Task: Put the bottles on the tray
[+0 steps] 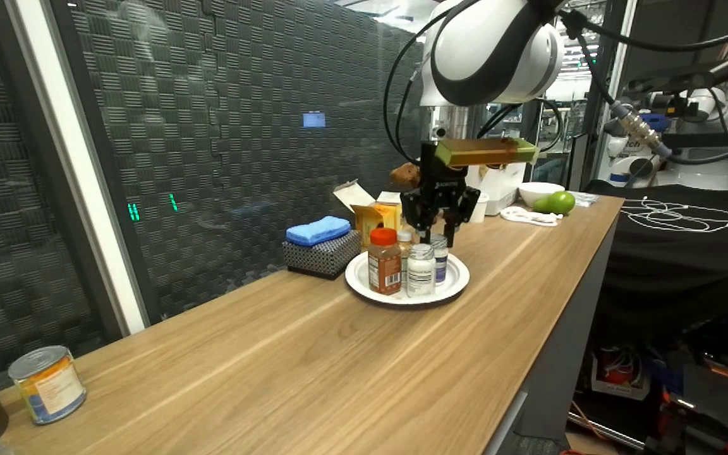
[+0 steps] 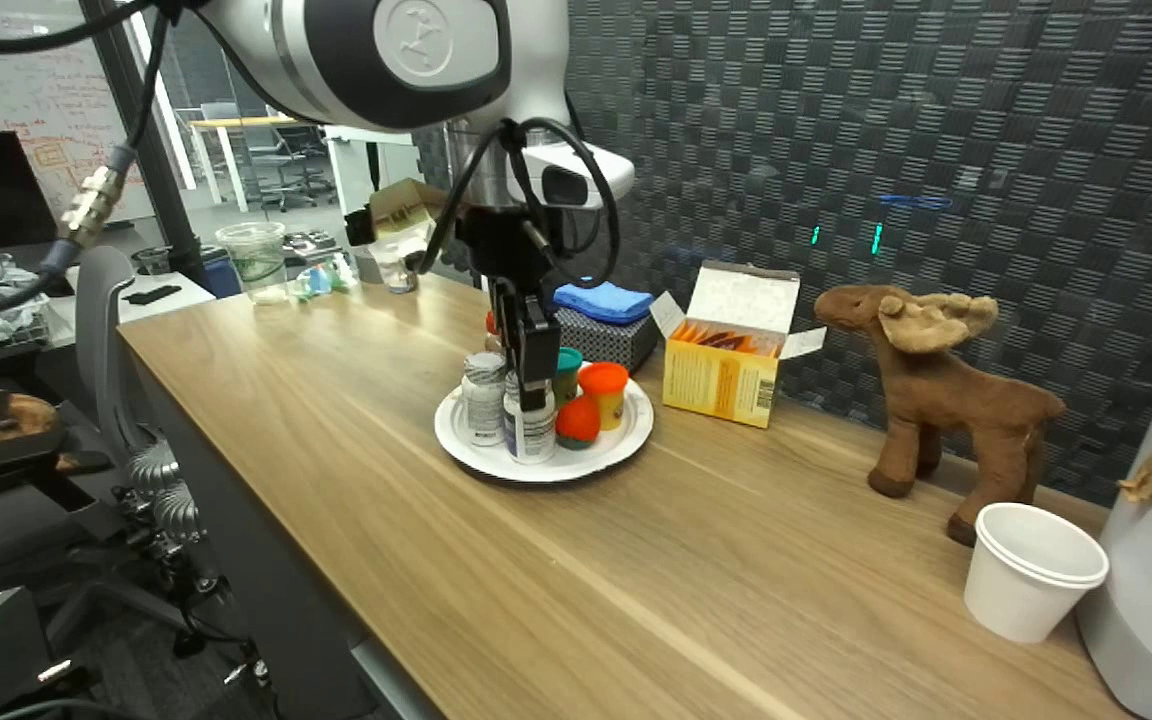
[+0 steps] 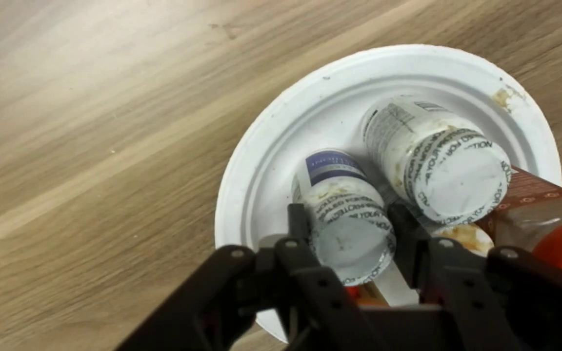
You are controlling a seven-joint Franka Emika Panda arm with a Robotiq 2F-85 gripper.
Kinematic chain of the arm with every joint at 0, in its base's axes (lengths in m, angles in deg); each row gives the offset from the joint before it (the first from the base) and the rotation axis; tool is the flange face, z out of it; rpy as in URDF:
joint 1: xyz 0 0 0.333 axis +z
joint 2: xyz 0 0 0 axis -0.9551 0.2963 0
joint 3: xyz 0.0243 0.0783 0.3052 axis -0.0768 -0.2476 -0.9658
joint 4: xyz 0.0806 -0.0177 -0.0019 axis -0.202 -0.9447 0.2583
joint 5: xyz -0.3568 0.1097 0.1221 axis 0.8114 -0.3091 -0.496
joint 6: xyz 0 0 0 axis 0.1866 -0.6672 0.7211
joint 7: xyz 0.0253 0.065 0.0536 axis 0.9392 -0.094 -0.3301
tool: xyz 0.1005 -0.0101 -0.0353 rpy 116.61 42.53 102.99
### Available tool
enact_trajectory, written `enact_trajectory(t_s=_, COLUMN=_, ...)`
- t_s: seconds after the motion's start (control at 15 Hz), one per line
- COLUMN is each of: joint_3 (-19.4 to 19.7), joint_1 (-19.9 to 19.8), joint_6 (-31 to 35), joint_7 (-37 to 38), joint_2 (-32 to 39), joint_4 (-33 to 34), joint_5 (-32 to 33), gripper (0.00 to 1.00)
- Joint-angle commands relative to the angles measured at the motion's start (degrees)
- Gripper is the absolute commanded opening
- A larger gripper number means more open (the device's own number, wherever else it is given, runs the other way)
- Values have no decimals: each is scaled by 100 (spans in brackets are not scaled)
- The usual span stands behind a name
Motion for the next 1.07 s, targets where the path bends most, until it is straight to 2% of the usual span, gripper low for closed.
enact_trajectory(t_s=0.0, joint_3=69, joint_1=92, joint_6=-109, joint_7=-107, joint_2=-12, joint_4=109, joint_5=-56, gripper=72)
enact_trajectory(t_s=0.27, joint_3=90, joint_1=195, joint_6=-191, joint_7=-3, joint_2=-531, joint_4=-182, joint_5=441, gripper=99)
enact_trajectory(t_s=0.53, joint_3=-28, joint_1=273, joint_6=-447, joint_7=-82, joint_2=-1461, joint_4=-663, joint_5=999, gripper=100)
enact_trajectory(t_s=0.73, joint_3=-233, joint_1=330, joint_6=-458, joint_7=-115, joint_2=-2328, joint_4=-1218, joint_5=1144, gripper=100)
enact_trajectory(t_s=0.8, joint_3=-186, joint_1=234, joint_6=-453, joint_7=-71, joint_2=-1581, joint_4=-685, joint_5=986, gripper=99)
enact_trajectory(t_s=1.0, joint_3=-240, joint_1=229, joint_6=-493, joint_7=-73, joint_2=-1807, joint_4=-842, joint_5=984, gripper=100)
